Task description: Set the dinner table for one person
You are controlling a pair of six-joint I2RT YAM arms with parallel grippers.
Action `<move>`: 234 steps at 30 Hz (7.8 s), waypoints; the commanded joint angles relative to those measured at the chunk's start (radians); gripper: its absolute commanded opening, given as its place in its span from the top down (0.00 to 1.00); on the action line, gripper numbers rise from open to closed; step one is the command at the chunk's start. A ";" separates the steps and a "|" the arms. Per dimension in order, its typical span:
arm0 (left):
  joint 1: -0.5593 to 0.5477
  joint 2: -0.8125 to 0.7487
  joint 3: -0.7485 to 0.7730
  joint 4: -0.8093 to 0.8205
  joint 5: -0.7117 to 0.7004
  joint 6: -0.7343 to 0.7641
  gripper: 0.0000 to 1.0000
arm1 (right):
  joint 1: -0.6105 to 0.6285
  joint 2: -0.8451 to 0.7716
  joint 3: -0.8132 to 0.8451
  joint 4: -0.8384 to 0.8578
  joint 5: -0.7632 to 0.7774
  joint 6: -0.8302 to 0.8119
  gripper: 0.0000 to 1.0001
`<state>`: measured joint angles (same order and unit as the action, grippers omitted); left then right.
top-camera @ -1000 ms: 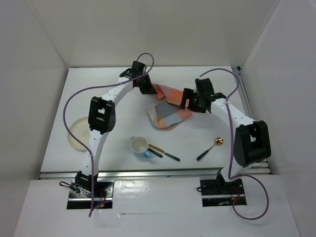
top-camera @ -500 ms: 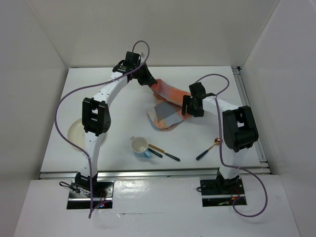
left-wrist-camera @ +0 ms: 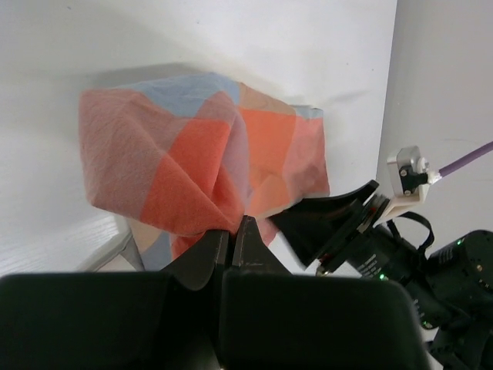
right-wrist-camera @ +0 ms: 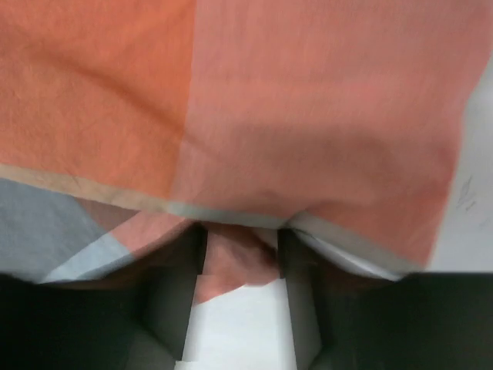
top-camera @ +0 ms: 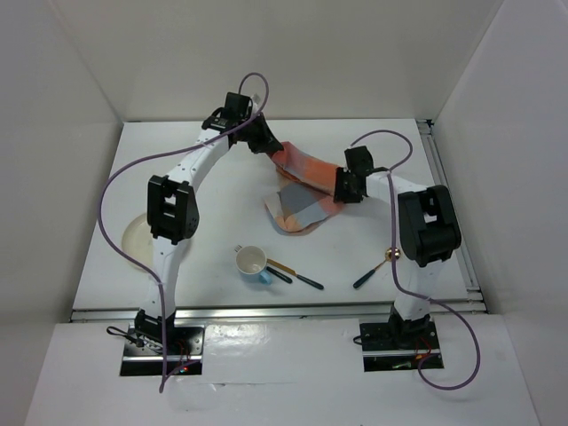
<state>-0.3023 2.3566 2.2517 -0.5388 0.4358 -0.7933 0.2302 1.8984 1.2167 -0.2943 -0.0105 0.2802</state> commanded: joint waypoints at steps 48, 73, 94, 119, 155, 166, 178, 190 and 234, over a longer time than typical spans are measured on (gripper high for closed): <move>0.258 -0.271 -0.045 0.536 0.276 -0.599 1.00 | -0.071 -0.104 0.802 -0.069 0.119 -0.084 1.00; 0.428 -1.051 -1.147 0.429 0.163 -0.365 0.02 | 0.012 -0.659 -0.221 0.018 -0.103 0.010 0.03; 0.083 -0.205 -0.486 -0.104 -0.403 0.143 1.00 | -0.018 0.020 0.256 -0.296 -0.058 0.122 1.00; 0.112 -0.387 -1.028 -0.027 -0.465 0.048 1.00 | -0.008 0.027 -0.060 -0.147 -0.195 0.168 1.00; 0.109 -0.635 -0.919 -0.148 -0.545 0.135 0.27 | 0.032 -0.521 -0.090 -0.433 0.138 0.307 0.31; 0.037 -0.795 -0.778 -0.167 -0.534 0.198 0.25 | 0.012 -0.769 -0.410 -0.601 0.078 0.738 0.31; 0.009 -0.795 -0.721 -0.188 -0.534 0.241 0.25 | 0.012 -0.728 -0.578 -0.529 0.046 0.809 0.31; 0.000 -0.777 -0.731 -0.197 -0.543 0.241 0.25 | 0.012 -0.671 -0.678 -0.373 0.009 0.809 0.51; 0.028 -0.769 -0.446 -0.346 -0.339 0.324 0.24 | 0.074 -0.004 0.061 -0.230 -0.082 0.027 0.96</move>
<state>-0.2798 1.5883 1.7981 -0.8810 0.0689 -0.4965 0.2951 1.8713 1.2678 -0.5583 -0.0772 0.3195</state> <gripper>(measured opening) 0.757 0.271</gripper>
